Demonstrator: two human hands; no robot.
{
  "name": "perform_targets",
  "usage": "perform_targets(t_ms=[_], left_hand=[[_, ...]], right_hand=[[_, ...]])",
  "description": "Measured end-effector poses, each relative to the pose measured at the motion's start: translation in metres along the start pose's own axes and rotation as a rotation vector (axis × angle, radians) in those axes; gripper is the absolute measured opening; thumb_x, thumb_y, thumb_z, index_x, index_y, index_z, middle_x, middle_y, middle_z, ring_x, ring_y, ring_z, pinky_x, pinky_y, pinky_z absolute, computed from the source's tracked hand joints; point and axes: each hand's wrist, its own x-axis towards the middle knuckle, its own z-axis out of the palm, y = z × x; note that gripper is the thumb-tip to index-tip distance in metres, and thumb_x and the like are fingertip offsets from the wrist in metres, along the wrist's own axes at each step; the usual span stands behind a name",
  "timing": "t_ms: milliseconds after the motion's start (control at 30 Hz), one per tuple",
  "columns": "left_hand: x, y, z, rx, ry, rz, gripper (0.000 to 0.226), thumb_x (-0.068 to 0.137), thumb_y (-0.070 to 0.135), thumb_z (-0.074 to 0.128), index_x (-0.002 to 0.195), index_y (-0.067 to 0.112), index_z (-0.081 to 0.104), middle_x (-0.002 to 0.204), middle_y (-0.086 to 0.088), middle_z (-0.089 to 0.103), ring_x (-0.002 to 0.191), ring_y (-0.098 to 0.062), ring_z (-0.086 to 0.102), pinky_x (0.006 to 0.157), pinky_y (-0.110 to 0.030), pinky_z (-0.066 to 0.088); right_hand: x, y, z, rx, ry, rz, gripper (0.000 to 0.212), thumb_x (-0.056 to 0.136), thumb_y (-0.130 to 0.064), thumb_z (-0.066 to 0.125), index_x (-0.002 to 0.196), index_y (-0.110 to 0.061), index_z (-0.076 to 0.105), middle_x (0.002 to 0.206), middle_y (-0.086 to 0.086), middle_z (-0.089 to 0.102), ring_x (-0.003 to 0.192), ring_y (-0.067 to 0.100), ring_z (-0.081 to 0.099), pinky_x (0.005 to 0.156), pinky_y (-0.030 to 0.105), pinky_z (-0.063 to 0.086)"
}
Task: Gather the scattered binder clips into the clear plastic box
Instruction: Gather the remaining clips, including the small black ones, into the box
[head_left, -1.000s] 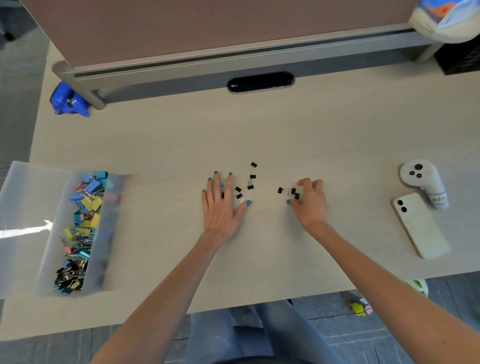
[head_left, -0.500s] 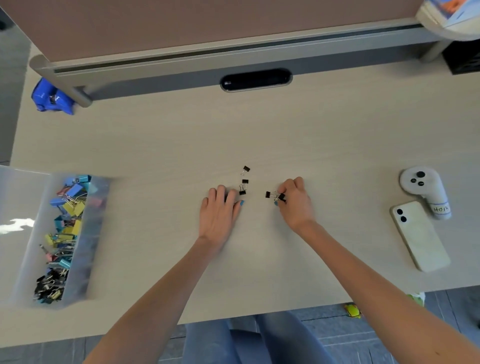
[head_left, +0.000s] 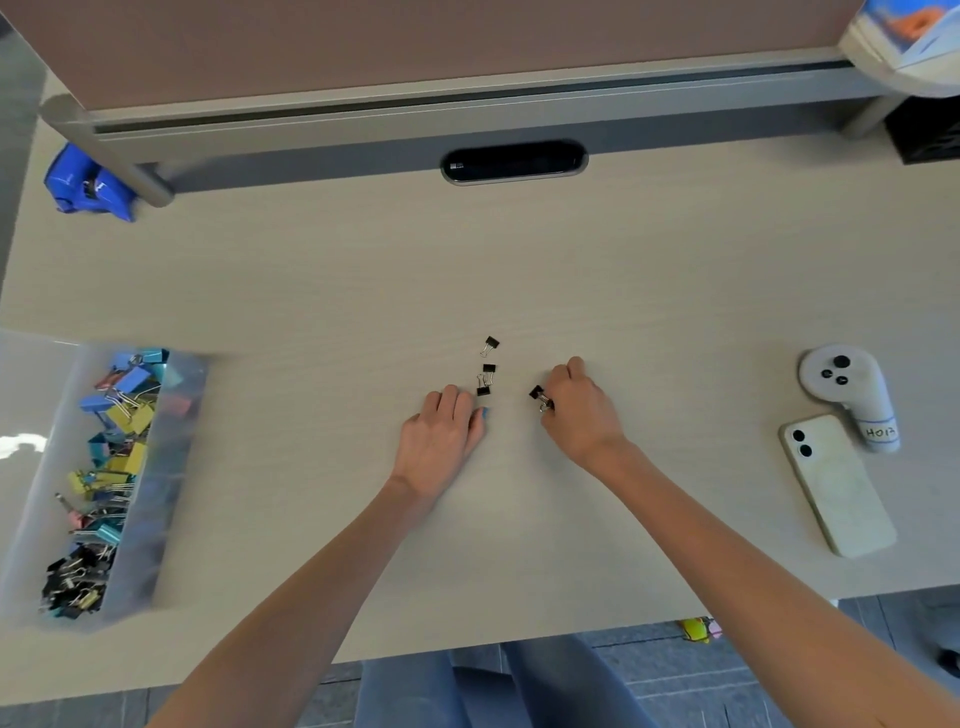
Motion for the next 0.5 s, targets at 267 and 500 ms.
perform_targets(t_ms=[267, 500], left_hand=[[0.004, -0.004, -0.004, -0.095, -0.064, -0.036, 0.019, 0.091, 0.021, 0.049, 0.078, 0.01, 0.057, 0.073, -0.003, 0.051, 0.058, -0.017, 0.051, 0.036, -0.026, 0.023], [0.017, -0.012, -0.022, -0.694, -0.167, -0.449, 0.025, 0.095, 0.014, 0.043, 0.072, 0.01, 0.037, 0.067, 0.001, 0.037, 0.057, -0.018, 0.03, 0.053, -0.032, 0.029]], right_hand=[[0.001, 0.0, -0.005, 0.055, -0.017, -0.026, 0.025, 0.085, -0.002, 0.051, 0.11, -0.003, 0.046, 0.115, 0.011, 0.05, 0.097, 0.032, 0.054, 0.066, 0.03, 0.032], [-0.001, 0.005, -0.003, 0.088, 0.026, -0.035, 0.023, 0.082, -0.004, 0.054, 0.105, -0.004, 0.053, 0.11, 0.009, 0.054, 0.09, 0.033, 0.057, 0.067, 0.032, 0.039]])
